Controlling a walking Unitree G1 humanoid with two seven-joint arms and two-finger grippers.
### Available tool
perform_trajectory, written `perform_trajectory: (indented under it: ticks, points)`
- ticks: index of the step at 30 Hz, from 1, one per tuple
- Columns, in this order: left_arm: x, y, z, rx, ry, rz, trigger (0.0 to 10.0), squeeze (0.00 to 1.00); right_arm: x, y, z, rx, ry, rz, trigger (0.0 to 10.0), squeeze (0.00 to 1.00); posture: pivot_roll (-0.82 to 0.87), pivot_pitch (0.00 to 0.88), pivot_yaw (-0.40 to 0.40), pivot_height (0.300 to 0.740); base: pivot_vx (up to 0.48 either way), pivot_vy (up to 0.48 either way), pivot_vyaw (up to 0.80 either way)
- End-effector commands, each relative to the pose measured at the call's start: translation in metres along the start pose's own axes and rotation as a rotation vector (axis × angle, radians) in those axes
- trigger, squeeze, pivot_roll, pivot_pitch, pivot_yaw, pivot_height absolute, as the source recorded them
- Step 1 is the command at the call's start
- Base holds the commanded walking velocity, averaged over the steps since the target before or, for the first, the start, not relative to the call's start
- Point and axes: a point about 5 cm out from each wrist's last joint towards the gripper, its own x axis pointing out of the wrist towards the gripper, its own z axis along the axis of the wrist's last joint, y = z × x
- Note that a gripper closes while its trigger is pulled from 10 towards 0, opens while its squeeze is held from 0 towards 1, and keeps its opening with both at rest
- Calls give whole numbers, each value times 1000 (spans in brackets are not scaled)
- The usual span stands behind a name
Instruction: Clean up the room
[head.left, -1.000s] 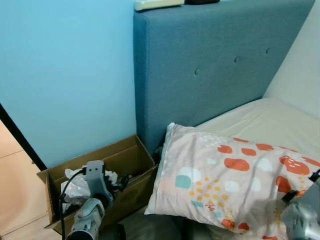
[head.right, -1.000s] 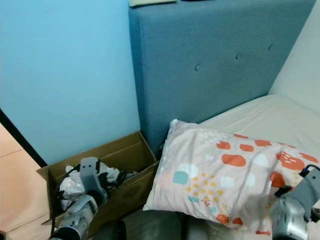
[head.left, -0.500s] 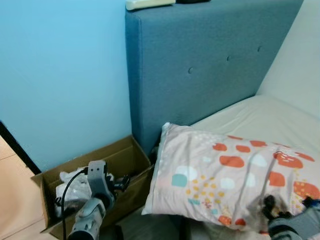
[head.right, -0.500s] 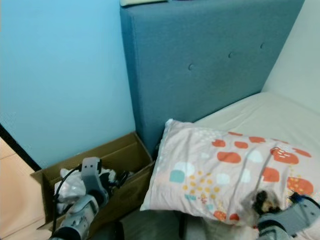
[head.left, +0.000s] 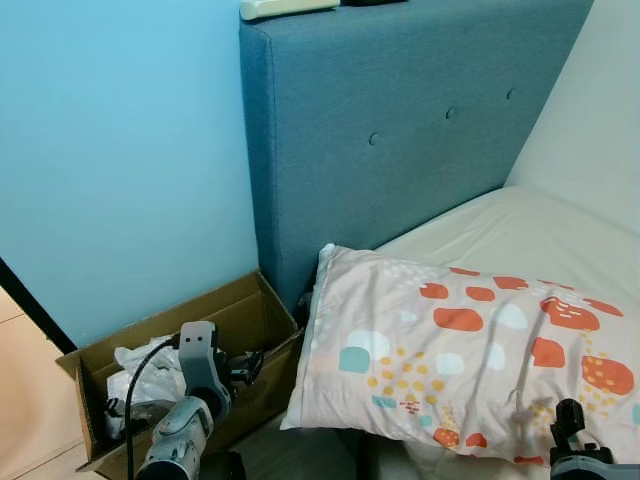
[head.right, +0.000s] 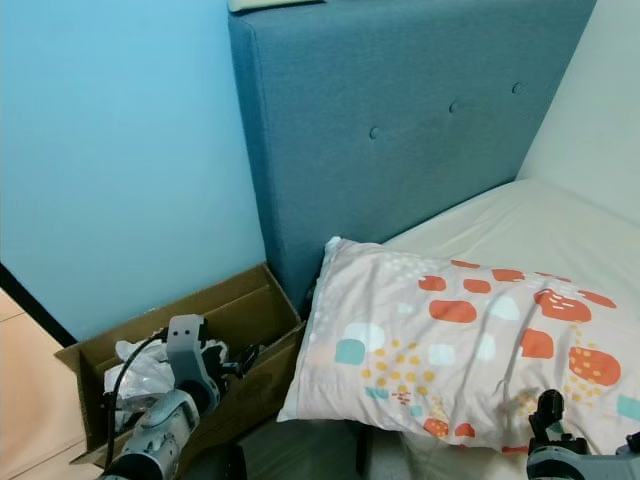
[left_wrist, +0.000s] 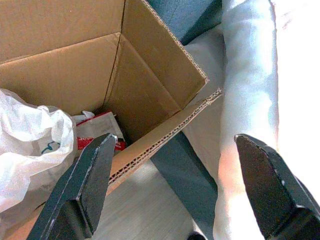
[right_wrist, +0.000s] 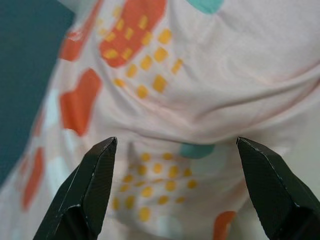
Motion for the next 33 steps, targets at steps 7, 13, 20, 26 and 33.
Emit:
perform_trajectory:
  ticks: [7,13,20,26,33]
  points:
    - [-2,0,-6,-2,32,-3,10000,0,6,-16,14,-104,-44,-144,10000,0,-151,124,-50,598,0,0,0]
    - [-2,-2,-7,-4,35,-9,10000,0,11,-25,13,-162,-13,-220,10000,0,-156,129,-46,598,0,0,0]
    - [-2,-2,-7,-2,36,-9,10000,0,16,-20,1,-102,4,-176,10000,0,-147,133,-45,598,0,0,0]
    - [-4,1,-8,2,38,-6,10000,0,21,-13,3,-25,-8,-136,10000,0,-141,136,-41,598,0,0,0]
    - [-5,2,-8,8,39,-7,10000,0,34,-1,6,38,-18,-101,10000,0,-133,138,-33,598,0,0,0]
